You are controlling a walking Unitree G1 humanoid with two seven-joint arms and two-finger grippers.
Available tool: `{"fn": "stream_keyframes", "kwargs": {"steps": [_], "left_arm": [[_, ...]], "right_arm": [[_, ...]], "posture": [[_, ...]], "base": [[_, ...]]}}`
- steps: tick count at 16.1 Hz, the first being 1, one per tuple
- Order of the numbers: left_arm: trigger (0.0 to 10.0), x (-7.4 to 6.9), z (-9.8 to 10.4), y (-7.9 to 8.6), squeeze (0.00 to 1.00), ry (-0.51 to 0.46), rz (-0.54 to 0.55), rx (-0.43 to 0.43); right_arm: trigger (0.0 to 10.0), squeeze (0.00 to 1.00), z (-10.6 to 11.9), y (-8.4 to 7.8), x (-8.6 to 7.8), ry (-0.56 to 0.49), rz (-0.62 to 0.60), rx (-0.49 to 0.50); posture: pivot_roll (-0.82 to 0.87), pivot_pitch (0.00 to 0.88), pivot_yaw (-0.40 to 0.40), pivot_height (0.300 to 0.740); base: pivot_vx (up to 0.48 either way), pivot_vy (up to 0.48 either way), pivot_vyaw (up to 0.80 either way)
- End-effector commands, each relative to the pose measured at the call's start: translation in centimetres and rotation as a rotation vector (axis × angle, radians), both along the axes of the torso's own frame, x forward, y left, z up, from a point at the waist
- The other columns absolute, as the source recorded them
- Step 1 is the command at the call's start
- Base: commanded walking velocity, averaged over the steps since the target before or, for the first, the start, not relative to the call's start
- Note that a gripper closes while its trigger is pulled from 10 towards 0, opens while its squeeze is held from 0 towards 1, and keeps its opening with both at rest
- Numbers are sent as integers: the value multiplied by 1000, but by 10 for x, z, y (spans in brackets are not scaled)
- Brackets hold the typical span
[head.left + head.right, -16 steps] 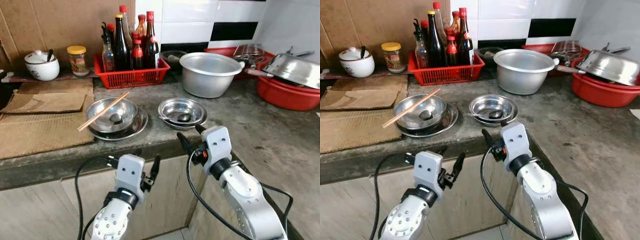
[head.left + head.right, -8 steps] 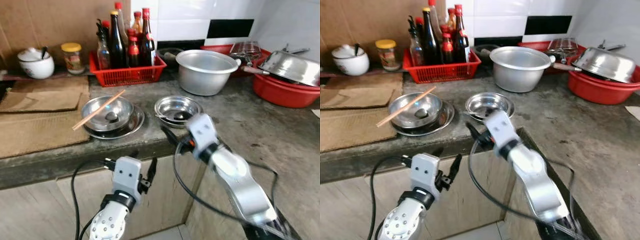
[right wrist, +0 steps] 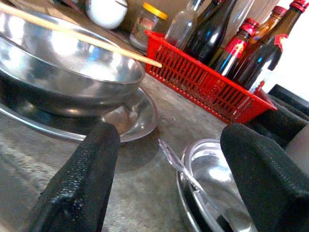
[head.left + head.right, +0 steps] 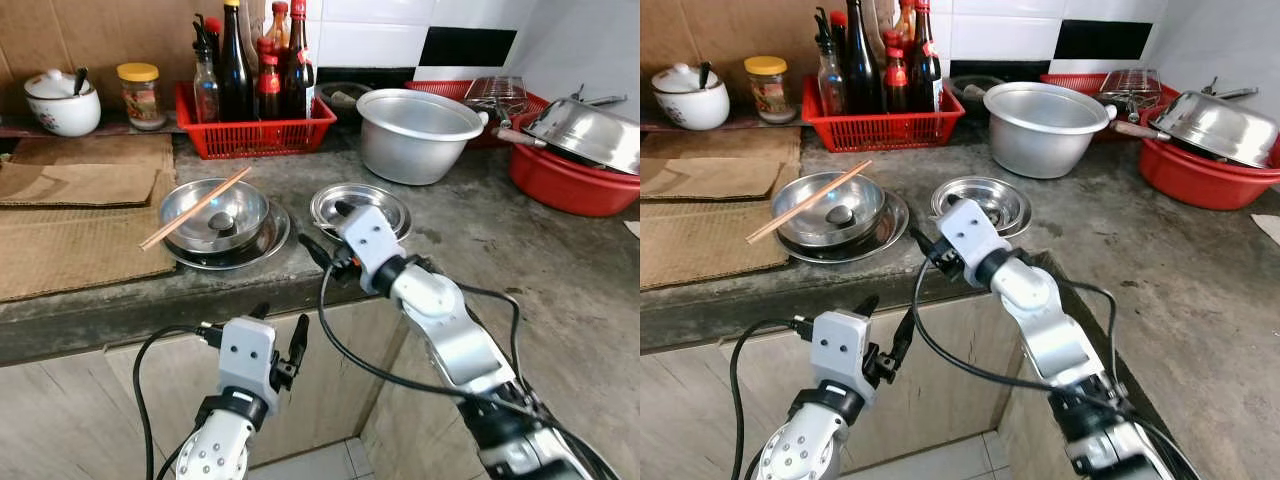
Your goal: Kitchen organization
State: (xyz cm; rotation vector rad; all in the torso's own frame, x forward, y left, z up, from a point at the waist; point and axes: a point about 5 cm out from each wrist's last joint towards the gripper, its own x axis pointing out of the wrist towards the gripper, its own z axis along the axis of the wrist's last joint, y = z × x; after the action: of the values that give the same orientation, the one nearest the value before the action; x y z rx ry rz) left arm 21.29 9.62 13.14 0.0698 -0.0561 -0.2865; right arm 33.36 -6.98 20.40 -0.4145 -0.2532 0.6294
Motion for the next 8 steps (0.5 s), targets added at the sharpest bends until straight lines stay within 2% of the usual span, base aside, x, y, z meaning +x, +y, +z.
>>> {"fn": "stream_keyframes", "kwargs": {"steps": [1,8], "left_arm": [[10000,-3,6,-4,0,-18,-8,-8],[10000,-4,6,-5,0,-19,-12,-12]], "right_arm": [[10000,0,1,1,4,-19,-13,-23],[10000,0,-2,4,19,-23,-71,-68]], "posture": [[119,66,-126,740],[125,57,-128,740]], "base": [[0,0,0],[0,0,0]]}}
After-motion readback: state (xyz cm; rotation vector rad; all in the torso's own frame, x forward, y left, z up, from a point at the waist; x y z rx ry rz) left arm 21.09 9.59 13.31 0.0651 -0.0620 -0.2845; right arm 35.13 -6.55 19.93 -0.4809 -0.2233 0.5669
